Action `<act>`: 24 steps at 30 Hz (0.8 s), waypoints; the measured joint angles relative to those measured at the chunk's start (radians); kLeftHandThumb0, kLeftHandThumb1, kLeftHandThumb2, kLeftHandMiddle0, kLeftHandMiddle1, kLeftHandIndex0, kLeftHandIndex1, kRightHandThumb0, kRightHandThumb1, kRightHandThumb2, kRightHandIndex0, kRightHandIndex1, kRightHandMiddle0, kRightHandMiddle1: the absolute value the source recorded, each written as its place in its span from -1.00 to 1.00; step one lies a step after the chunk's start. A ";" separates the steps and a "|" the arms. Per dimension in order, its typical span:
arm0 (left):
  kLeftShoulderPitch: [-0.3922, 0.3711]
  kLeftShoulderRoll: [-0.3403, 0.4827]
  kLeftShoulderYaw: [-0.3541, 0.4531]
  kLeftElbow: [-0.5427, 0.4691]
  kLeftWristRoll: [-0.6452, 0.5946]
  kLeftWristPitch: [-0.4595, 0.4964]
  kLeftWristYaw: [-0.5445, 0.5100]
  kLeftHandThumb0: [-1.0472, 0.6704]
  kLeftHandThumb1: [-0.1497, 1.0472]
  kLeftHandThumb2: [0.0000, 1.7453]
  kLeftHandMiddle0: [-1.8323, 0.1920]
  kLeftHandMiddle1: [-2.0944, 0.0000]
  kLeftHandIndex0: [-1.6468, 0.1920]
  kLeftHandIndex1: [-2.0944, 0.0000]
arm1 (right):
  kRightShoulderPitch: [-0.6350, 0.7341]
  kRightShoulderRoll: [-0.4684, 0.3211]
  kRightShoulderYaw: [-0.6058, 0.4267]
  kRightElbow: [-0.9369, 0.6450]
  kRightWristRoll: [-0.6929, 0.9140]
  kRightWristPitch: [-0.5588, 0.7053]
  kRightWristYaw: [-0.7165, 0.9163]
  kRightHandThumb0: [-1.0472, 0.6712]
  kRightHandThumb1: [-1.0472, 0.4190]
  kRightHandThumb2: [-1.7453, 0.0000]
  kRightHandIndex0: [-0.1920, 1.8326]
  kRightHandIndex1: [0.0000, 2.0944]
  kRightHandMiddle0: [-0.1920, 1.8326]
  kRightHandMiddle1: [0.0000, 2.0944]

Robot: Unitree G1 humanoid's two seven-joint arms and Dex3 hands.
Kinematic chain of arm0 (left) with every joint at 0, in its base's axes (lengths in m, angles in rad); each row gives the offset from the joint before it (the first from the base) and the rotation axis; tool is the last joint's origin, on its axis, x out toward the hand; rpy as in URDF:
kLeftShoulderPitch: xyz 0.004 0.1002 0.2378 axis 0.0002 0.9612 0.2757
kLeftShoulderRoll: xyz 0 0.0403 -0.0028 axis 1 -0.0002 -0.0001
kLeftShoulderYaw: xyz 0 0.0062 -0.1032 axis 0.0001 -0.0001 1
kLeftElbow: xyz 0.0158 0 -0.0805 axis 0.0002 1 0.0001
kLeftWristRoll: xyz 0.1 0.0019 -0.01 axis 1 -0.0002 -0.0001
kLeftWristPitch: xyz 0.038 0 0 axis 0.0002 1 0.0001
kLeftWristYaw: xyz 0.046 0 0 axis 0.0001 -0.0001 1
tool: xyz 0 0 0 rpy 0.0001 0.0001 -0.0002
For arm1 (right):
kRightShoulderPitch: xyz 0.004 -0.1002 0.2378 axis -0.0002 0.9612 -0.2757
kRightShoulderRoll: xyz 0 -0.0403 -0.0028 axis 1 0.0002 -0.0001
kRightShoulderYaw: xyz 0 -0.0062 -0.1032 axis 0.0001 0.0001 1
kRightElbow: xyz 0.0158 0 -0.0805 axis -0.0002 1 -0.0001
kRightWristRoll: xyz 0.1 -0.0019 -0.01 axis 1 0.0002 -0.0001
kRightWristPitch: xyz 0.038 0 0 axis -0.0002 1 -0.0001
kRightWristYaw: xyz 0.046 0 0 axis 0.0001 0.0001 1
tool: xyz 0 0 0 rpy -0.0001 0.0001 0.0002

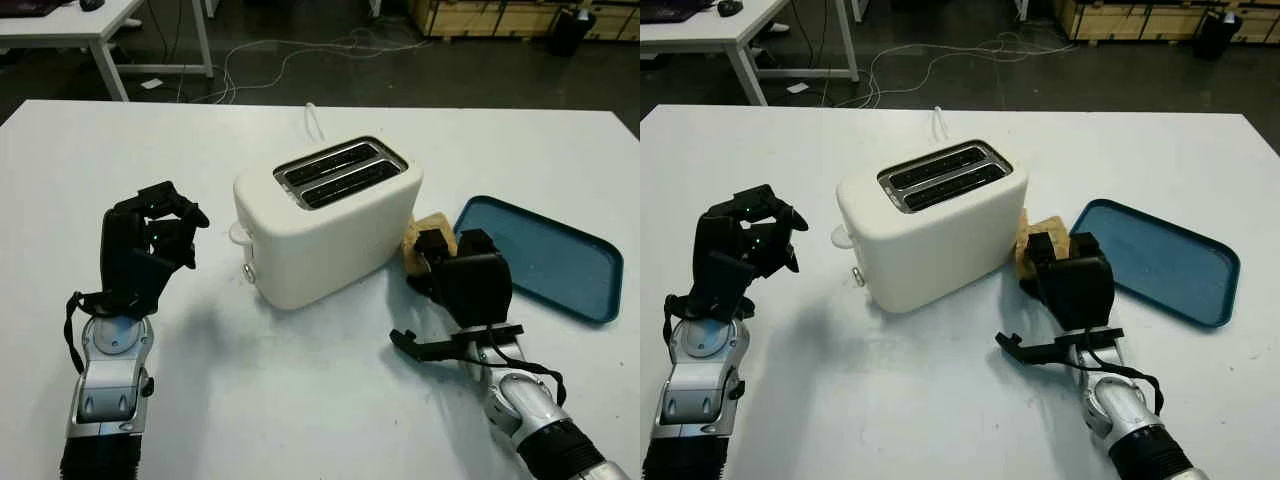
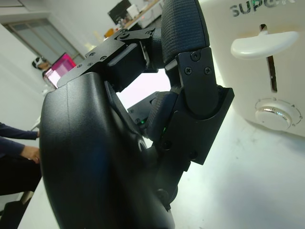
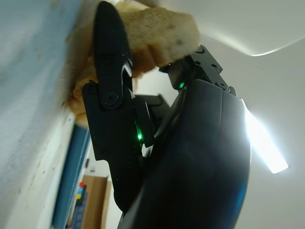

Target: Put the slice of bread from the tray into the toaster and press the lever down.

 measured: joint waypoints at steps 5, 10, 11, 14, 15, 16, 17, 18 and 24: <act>0.000 -0.007 0.000 0.000 0.000 0.000 0.000 -0.77 0.56 -0.32 -0.60 -0.31 -0.56 -0.34 | 0.000 -0.013 0.002 0.000 0.008 -0.020 0.005 -0.32 -0.83 0.43 0.49 0.67 -0.29 0.67; 0.000 -0.007 0.000 0.000 0.001 0.000 0.000 -0.77 0.57 -0.33 -0.60 -0.31 -0.56 -0.34 | 0.000 -0.026 0.002 -0.001 0.016 -0.055 0.009 -0.29 -0.83 0.42 0.41 0.67 -0.39 0.67; 0.000 -0.007 0.000 0.000 0.001 0.000 0.000 -0.76 0.57 -0.33 -0.60 -0.31 -0.55 -0.34 | 0.000 -0.027 0.002 -0.001 0.017 -0.063 0.007 -0.28 -0.83 0.43 0.39 0.67 -0.41 0.67; 0.000 -0.007 0.000 0.000 0.000 -0.002 -0.003 -0.76 0.56 -0.33 -0.59 -0.31 -0.55 -0.34 | -0.001 -0.033 0.000 0.002 0.039 -0.100 -0.017 -0.27 -0.83 0.42 0.33 0.67 -0.43 0.67; 0.000 -0.007 0.000 0.000 0.000 -0.003 -0.004 -0.76 0.56 -0.33 -0.59 -0.32 -0.55 -0.34 | -0.003 -0.036 0.000 0.005 0.042 -0.109 -0.028 -0.27 -0.83 0.41 0.31 0.67 -0.44 0.67; 0.000 -0.007 0.000 0.000 0.000 -0.003 -0.004 -0.75 0.56 -0.33 -0.59 -0.32 -0.55 -0.35 | -0.005 -0.040 -0.002 0.012 0.046 -0.120 -0.044 -0.25 -0.83 0.41 0.27 0.67 -0.45 0.67; 0.000 -0.007 0.000 0.000 0.000 -0.003 -0.005 -0.75 0.56 -0.33 -0.59 -0.32 -0.55 -0.35 | -0.009 -0.045 -0.006 0.019 0.050 -0.134 -0.062 -0.25 -0.83 0.41 0.25 0.67 -0.45 0.67; 0.000 -0.007 0.000 0.000 0.001 -0.003 -0.005 -0.76 0.56 -0.33 -0.59 -0.32 -0.55 -0.35 | -0.012 -0.050 -0.013 0.023 0.058 -0.151 -0.075 -0.24 -0.83 0.37 0.24 0.67 -0.46 0.67; 0.000 -0.006 0.000 0.000 0.001 -0.002 -0.006 -0.77 0.56 -0.32 -0.60 -0.31 -0.56 -0.35 | -0.091 -0.122 -0.165 0.030 0.289 -0.349 -0.052 -0.32 -0.83 0.28 0.15 0.67 -0.49 0.67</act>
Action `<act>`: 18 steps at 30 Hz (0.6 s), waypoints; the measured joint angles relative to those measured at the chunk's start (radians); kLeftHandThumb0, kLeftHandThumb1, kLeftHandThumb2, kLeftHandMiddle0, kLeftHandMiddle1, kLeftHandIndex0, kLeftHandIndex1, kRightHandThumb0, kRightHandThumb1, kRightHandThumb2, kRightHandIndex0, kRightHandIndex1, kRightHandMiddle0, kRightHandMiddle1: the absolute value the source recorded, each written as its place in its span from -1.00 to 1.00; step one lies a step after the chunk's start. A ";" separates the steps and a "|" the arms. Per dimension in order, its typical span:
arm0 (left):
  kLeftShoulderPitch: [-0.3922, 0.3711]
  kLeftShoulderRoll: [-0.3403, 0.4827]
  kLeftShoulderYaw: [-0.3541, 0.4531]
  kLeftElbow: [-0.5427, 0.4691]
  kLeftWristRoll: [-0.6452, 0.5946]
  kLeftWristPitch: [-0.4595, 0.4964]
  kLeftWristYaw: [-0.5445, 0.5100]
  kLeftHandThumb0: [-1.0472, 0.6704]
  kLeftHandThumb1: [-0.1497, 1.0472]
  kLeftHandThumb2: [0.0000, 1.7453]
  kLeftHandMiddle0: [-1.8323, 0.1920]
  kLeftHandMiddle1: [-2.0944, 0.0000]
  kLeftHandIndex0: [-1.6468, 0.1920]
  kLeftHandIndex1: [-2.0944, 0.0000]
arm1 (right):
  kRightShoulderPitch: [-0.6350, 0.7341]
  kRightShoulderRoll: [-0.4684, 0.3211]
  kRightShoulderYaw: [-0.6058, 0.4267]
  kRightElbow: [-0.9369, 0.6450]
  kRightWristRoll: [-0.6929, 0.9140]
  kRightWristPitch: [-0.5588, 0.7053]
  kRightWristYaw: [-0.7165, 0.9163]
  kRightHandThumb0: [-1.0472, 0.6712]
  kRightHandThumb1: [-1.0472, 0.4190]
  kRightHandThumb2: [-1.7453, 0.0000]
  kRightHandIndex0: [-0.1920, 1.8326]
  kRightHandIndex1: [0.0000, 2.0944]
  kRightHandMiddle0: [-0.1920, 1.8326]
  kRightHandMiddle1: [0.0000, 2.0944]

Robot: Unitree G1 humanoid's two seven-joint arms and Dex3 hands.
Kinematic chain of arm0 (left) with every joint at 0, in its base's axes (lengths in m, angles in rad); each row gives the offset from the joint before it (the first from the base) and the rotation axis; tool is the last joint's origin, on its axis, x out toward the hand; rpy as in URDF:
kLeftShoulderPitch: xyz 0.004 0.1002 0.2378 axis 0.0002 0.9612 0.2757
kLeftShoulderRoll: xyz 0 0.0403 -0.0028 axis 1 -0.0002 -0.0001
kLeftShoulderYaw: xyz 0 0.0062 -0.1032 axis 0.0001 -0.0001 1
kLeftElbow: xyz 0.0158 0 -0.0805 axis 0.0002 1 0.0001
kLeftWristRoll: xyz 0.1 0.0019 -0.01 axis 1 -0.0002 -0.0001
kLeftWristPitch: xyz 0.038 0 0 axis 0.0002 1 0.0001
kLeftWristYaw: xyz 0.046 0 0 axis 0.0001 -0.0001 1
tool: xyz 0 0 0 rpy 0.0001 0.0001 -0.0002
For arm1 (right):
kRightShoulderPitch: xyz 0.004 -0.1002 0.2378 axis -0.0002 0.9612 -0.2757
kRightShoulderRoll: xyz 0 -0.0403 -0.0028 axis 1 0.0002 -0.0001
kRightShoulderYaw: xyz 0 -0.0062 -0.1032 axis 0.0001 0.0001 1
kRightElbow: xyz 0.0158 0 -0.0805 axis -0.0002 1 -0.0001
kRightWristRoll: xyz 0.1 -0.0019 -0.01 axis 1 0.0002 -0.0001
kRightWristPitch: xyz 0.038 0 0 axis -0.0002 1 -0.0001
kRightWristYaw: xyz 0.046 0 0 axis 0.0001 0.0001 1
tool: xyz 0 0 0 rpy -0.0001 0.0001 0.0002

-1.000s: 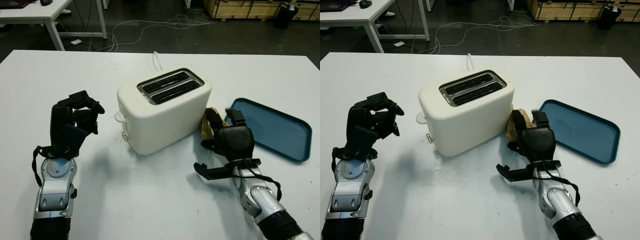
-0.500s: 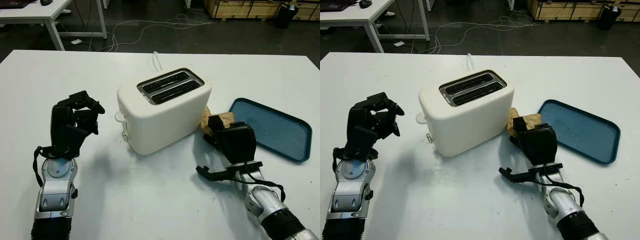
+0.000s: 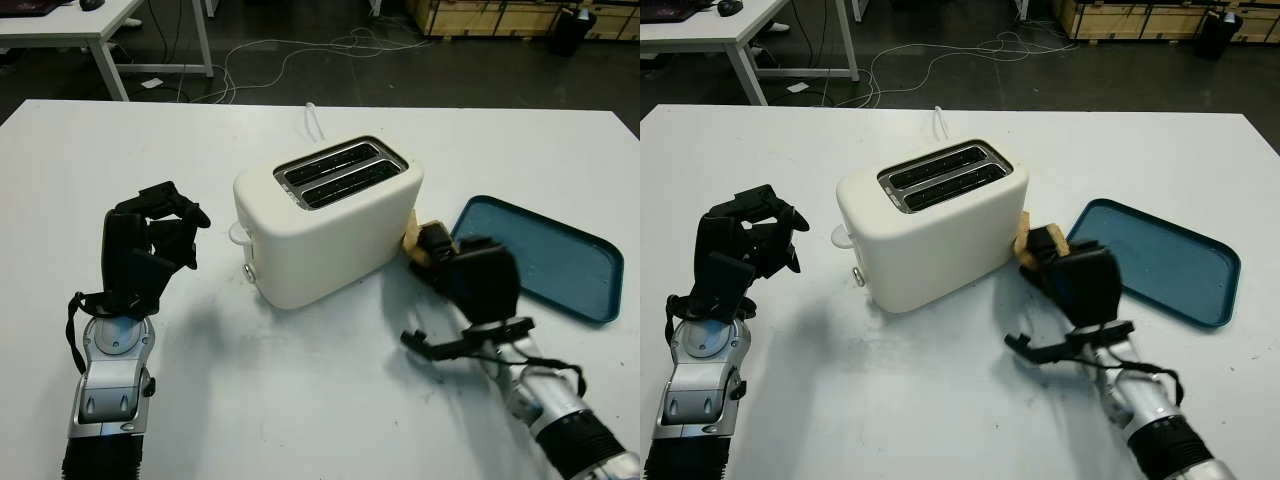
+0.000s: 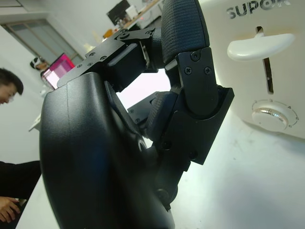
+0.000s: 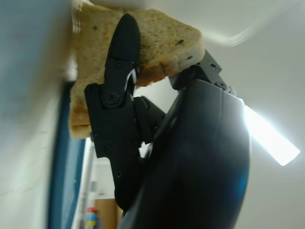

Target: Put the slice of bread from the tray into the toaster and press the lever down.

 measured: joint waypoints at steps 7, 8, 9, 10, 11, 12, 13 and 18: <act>0.000 0.000 0.000 -0.002 0.001 0.002 0.000 -0.76 0.55 -0.30 -0.59 -0.31 -0.55 -0.33 | -0.168 -0.114 -0.121 0.076 0.170 -0.161 0.154 -0.51 -0.83 0.21 0.07 0.67 -0.43 0.67; 0.000 0.000 0.000 -0.003 0.001 0.003 0.000 -0.76 0.55 -0.30 -0.59 -0.31 -0.55 -0.33 | -0.196 -0.130 -0.122 0.101 0.171 -0.182 0.177 -0.52 -0.83 0.21 0.07 0.67 -0.40 0.67; -0.001 0.000 -0.001 -0.004 0.001 0.003 0.000 -0.76 0.55 -0.30 -0.59 -0.31 -0.55 -0.33 | -0.224 -0.144 -0.121 0.126 0.172 -0.197 0.199 -0.50 -0.83 0.24 0.08 0.67 -0.36 0.67; -0.001 0.000 0.000 -0.006 0.001 0.005 0.000 -0.76 0.55 -0.30 -0.59 -0.31 -0.55 -0.34 | -0.256 -0.159 -0.121 0.155 0.173 -0.215 0.219 -0.48 -0.83 0.27 0.07 0.67 -0.35 0.67; -0.001 0.000 0.000 -0.008 0.002 0.007 0.000 -0.76 0.56 -0.30 -0.59 -0.32 -0.55 -0.34 | -0.286 -0.170 -0.121 0.182 0.174 -0.231 0.236 -0.46 -0.83 0.30 0.05 0.67 -0.35 0.67; -0.001 0.000 0.000 -0.011 0.002 0.011 0.000 -0.76 0.56 -0.30 -0.59 -0.32 -0.54 -0.34 | -0.316 -0.179 -0.120 0.210 0.179 -0.247 0.256 -0.44 -0.83 0.31 0.04 0.67 -0.34 0.67; -0.001 0.000 -0.001 -0.012 0.002 0.013 0.000 -0.76 0.56 -0.30 -0.59 -0.32 -0.54 -0.34 | -0.347 -0.185 -0.118 0.238 0.187 -0.261 0.276 -0.43 -0.83 0.32 0.04 0.67 -0.33 0.67; 0.000 0.000 0.000 -0.017 0.004 0.015 0.000 -0.76 0.57 -0.29 -0.58 -0.33 -0.53 -0.35 | -0.490 -0.206 -0.099 0.381 0.243 -0.367 0.469 -0.33 -0.83 0.38 -0.10 0.67 -0.30 0.45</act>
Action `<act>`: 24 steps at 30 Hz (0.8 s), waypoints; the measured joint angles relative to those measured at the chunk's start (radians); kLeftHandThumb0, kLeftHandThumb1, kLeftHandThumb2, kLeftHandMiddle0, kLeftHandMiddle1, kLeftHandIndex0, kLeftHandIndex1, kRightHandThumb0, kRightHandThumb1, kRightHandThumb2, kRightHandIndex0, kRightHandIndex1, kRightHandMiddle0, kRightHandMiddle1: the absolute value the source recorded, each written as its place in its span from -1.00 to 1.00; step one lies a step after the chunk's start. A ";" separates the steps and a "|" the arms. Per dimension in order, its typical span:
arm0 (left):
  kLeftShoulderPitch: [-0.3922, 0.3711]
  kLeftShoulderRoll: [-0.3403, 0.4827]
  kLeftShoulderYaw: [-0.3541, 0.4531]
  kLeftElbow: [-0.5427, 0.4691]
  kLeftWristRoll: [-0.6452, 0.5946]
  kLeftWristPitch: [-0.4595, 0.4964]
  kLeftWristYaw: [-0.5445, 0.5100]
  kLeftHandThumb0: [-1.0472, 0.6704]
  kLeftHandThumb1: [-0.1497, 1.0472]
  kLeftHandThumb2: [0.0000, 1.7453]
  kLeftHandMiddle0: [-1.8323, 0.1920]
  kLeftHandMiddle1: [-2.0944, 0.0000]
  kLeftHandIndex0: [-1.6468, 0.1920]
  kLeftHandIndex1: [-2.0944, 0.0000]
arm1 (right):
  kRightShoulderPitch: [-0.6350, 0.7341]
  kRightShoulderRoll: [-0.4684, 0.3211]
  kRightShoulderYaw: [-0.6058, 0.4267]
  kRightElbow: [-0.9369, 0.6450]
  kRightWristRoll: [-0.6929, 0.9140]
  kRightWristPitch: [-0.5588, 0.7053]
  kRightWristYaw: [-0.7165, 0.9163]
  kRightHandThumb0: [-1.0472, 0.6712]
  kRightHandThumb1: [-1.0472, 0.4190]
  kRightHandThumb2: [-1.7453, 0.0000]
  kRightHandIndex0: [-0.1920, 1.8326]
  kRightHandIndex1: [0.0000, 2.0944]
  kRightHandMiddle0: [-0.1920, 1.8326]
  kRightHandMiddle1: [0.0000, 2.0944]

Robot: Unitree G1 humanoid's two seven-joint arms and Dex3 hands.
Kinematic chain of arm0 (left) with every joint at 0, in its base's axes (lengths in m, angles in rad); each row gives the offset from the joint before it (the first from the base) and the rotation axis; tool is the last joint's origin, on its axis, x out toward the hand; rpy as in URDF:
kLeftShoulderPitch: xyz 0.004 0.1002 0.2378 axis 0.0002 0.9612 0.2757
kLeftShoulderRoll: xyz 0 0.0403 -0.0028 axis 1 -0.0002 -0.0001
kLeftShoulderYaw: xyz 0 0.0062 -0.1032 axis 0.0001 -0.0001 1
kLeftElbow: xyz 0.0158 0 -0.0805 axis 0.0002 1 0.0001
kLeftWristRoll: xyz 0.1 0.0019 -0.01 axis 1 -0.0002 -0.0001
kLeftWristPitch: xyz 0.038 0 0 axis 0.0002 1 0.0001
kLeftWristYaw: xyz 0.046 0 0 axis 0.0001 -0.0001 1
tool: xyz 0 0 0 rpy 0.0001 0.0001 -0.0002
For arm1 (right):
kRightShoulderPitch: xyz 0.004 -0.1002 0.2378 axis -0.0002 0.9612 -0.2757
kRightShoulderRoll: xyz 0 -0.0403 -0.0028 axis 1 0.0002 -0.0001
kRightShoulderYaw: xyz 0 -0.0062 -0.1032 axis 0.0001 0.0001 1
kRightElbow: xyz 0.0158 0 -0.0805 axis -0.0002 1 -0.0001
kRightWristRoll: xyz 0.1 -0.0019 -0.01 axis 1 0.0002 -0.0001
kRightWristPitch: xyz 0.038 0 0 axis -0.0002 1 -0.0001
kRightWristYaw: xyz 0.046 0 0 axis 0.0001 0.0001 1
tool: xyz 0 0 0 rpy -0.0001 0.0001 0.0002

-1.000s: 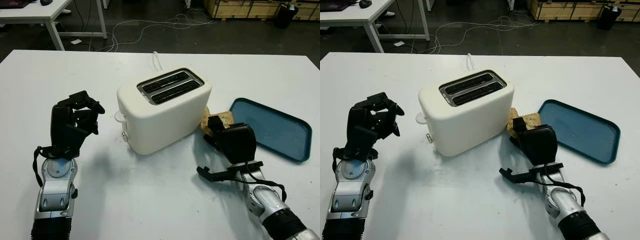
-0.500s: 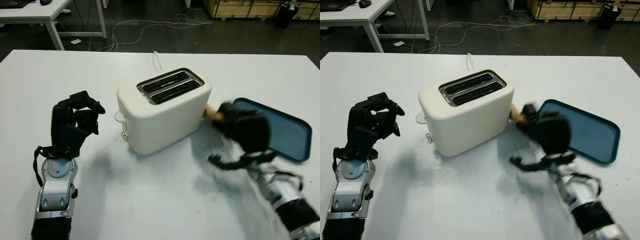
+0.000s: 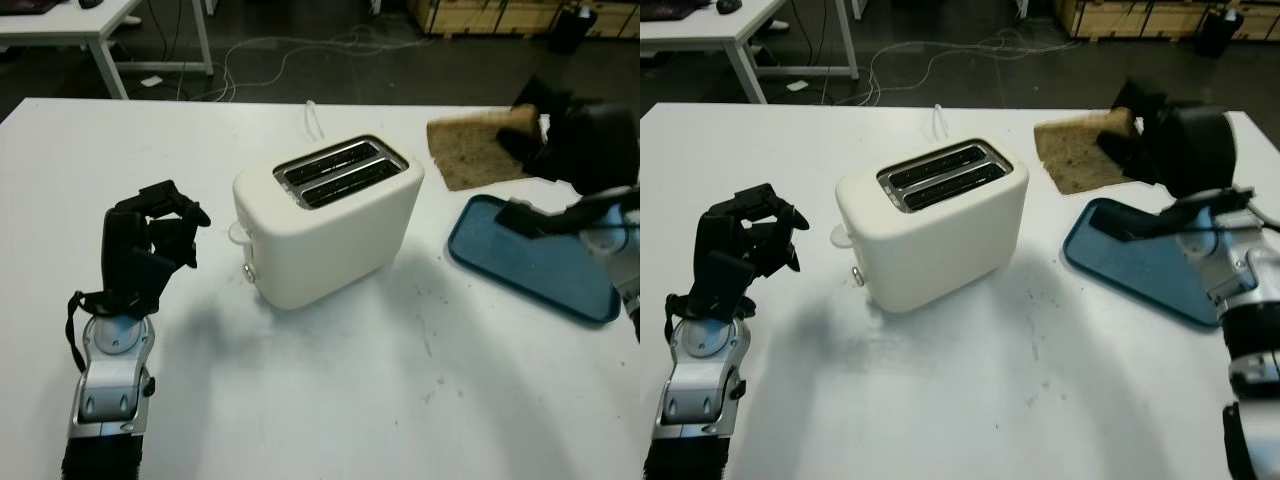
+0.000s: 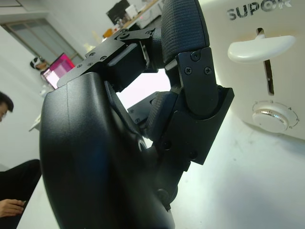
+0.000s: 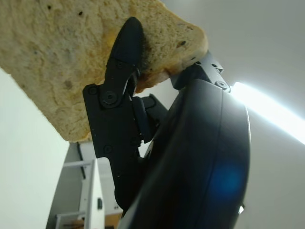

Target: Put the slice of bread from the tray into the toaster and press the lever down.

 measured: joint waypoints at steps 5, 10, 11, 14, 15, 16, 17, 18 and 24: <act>0.000 0.000 0.000 -0.002 0.000 0.001 0.000 -0.76 0.57 -0.28 -0.58 -0.33 -0.53 -0.35 | -0.147 -0.008 0.011 0.205 0.087 -0.187 0.177 -0.30 -0.83 0.48 -0.07 0.67 -0.32 0.66; 0.001 0.000 0.001 -0.002 0.000 0.001 0.000 -0.76 0.56 -0.28 -0.58 -0.33 -0.53 -0.36 | -0.301 -0.004 0.009 0.258 0.183 -0.202 0.412 -0.34 -0.83 0.50 0.00 0.67 -0.25 0.67; 0.001 0.000 0.001 -0.002 0.000 0.001 0.000 -0.76 0.56 -0.28 -0.58 -0.33 -0.53 -0.36 | -0.334 -0.002 0.007 0.260 0.195 -0.202 0.449 -0.35 -0.83 0.50 0.02 0.67 -0.23 0.67; 0.001 0.001 0.001 -0.005 0.002 0.005 0.000 -0.76 0.56 -0.28 -0.58 -0.34 -0.53 -0.36 | -0.420 0.011 0.000 0.260 0.248 -0.204 0.545 -0.35 -0.83 0.51 0.07 0.67 -0.17 0.67; 0.001 0.001 0.001 -0.007 0.002 0.007 0.000 -0.76 0.56 -0.27 -0.58 -0.34 -0.53 -0.36 | -0.445 0.019 -0.003 0.259 0.265 -0.204 0.573 -0.37 -0.83 0.51 0.08 0.67 -0.16 0.67; 0.001 0.000 0.001 -0.008 0.002 0.007 0.000 -0.75 0.55 -0.27 -0.58 -0.33 -0.53 -0.36 | -0.468 0.026 -0.003 0.257 0.272 -0.204 0.595 -0.41 -0.83 0.50 0.12 0.67 -0.12 0.67; 0.001 0.000 0.001 -0.009 0.002 0.008 0.000 -0.75 0.55 -0.27 -0.58 -0.33 -0.53 -0.36 | -0.488 0.032 -0.002 0.256 0.276 -0.204 0.614 -0.42 -0.83 0.51 0.15 0.67 -0.09 0.67; 0.001 0.001 0.001 -0.009 0.002 0.008 0.000 -0.75 0.54 -0.27 -0.58 -0.33 -0.53 -0.36 | -0.505 0.040 -0.002 0.254 0.282 -0.204 0.635 -0.42 -0.83 0.52 0.17 0.67 -0.06 0.67; 0.002 0.001 0.001 -0.009 0.002 0.007 0.000 -0.75 0.54 -0.25 -0.59 -0.33 -0.53 -0.36 | -0.572 0.084 0.001 0.235 0.299 -0.192 0.698 -0.46 -0.83 0.48 0.23 0.67 0.02 0.67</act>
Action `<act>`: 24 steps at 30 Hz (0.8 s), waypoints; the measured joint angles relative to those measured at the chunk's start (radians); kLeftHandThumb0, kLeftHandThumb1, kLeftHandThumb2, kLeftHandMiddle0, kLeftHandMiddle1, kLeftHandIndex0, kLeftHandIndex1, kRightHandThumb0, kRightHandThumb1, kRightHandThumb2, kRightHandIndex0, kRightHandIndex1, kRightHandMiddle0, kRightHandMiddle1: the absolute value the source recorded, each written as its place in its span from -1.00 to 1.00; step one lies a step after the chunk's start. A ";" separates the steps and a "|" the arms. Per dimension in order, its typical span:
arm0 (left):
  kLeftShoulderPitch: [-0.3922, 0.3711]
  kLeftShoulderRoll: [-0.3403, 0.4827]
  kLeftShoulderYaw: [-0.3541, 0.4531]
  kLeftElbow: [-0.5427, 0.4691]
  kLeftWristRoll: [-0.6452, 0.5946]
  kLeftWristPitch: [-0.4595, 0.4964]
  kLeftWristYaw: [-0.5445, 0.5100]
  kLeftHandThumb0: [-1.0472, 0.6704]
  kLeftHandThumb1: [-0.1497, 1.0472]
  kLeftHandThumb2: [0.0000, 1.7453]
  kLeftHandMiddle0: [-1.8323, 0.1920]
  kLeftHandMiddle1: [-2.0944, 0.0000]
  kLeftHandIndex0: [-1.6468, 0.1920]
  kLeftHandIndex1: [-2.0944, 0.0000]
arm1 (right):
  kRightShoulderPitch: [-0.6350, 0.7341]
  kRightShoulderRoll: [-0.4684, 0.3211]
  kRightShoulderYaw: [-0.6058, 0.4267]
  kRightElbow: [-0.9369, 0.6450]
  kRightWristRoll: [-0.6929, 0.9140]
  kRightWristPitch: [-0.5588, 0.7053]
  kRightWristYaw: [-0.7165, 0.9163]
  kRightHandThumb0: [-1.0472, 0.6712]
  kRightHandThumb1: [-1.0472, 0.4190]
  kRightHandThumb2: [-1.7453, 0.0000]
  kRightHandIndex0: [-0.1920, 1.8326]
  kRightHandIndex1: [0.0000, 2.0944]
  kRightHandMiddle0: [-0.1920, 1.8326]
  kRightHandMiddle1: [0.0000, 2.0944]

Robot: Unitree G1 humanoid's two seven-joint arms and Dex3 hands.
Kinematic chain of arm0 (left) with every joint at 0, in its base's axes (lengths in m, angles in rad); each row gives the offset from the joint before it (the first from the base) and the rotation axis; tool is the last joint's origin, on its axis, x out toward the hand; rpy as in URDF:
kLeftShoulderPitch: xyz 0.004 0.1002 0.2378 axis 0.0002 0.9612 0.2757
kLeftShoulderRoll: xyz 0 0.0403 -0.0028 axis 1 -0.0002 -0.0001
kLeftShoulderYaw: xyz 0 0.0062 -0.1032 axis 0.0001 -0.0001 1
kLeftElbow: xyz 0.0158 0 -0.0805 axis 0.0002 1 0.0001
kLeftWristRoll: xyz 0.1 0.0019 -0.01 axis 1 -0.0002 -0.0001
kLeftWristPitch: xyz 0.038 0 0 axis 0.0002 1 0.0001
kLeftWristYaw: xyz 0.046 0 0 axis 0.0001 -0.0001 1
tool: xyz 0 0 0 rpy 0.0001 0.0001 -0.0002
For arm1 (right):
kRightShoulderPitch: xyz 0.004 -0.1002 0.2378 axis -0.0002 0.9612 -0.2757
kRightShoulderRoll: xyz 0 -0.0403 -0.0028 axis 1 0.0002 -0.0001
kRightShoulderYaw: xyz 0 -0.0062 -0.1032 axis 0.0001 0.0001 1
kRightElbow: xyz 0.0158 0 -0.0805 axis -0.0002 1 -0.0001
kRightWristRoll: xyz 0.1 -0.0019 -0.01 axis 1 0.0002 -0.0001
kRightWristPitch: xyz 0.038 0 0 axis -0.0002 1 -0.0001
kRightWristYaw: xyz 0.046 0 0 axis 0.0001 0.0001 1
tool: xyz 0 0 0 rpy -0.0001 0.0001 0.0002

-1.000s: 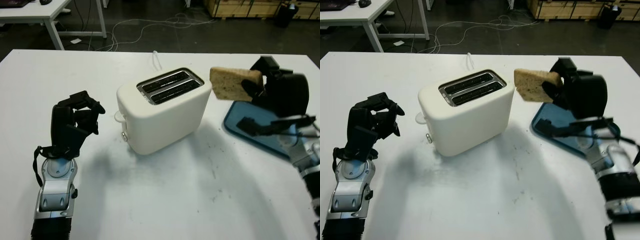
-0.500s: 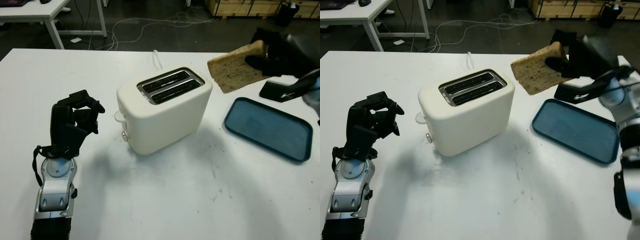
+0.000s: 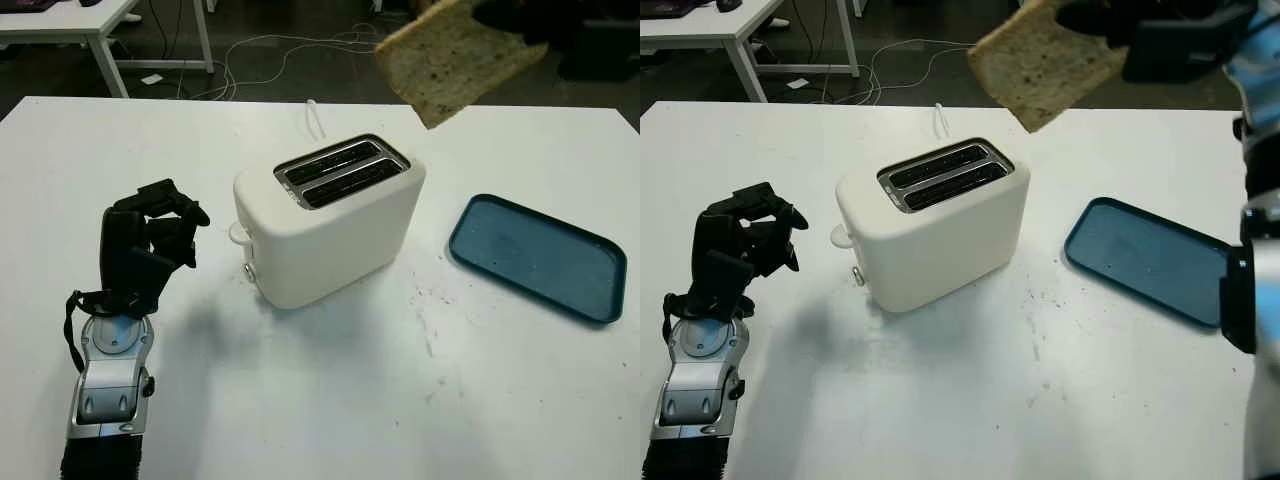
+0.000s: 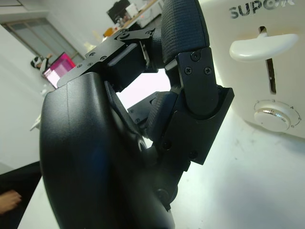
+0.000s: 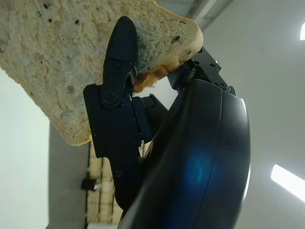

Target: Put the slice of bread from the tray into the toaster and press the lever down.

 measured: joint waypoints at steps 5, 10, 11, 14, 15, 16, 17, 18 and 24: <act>0.000 0.000 0.000 0.001 0.000 -0.001 0.000 -0.76 0.53 -0.25 -0.59 -0.34 -0.53 -0.36 | -0.032 0.038 0.006 0.012 0.001 0.000 0.025 -0.34 -0.83 0.52 0.27 0.67 0.04 0.67; 0.001 0.000 0.000 0.002 0.000 -0.001 0.000 -0.76 0.53 -0.25 -0.58 -0.34 -0.53 -0.36 | -0.034 0.080 0.021 0.021 0.004 0.021 0.095 -0.27 -0.83 0.54 0.25 0.67 0.00 0.67; 0.001 0.000 0.000 0.002 0.000 -0.001 0.000 -0.75 0.53 -0.25 -0.58 -0.34 -0.53 -0.36 | -0.034 0.087 0.022 0.024 0.004 0.024 0.108 -0.27 -0.83 0.54 0.24 0.67 -0.01 0.67; 0.001 0.000 0.000 0.002 0.000 -0.001 0.000 -0.75 0.53 -0.25 -0.58 -0.34 -0.53 -0.36 | -0.034 0.101 0.027 0.025 0.006 0.024 0.131 -0.25 -0.83 0.54 0.23 0.67 -0.01 0.67; 0.001 0.000 0.001 0.002 0.000 -0.001 0.000 -0.75 0.53 -0.25 -0.58 -0.34 -0.53 -0.36 | -0.034 0.108 0.027 0.027 0.010 0.025 0.143 -0.25 -0.83 0.55 0.23 0.67 -0.02 0.67; 0.001 0.000 0.001 0.002 -0.001 -0.001 0.000 -0.75 0.53 -0.25 -0.58 -0.34 -0.53 -0.36 | -0.033 0.115 0.027 0.027 0.014 0.029 0.152 -0.24 -0.83 0.55 0.22 0.67 -0.02 0.67; 0.001 0.000 0.001 0.002 -0.002 -0.001 0.000 -0.75 0.52 -0.25 -0.58 -0.34 -0.53 -0.36 | -0.031 0.121 0.028 0.027 0.014 0.038 0.155 -0.24 -0.83 0.55 0.21 0.67 -0.03 0.67; 0.001 0.000 0.001 0.002 -0.002 -0.001 0.000 -0.75 0.52 -0.25 -0.58 -0.34 -0.53 -0.36 | -0.028 0.123 0.029 0.025 0.014 0.046 0.157 -0.23 -0.83 0.54 0.20 0.67 -0.05 0.67; 0.001 0.000 0.002 0.002 -0.002 -0.001 0.000 -0.76 0.52 -0.24 -0.59 -0.33 -0.54 -0.36 | 0.005 0.127 0.032 0.024 0.024 0.054 0.217 -0.24 -0.83 0.49 0.19 0.67 -0.09 0.67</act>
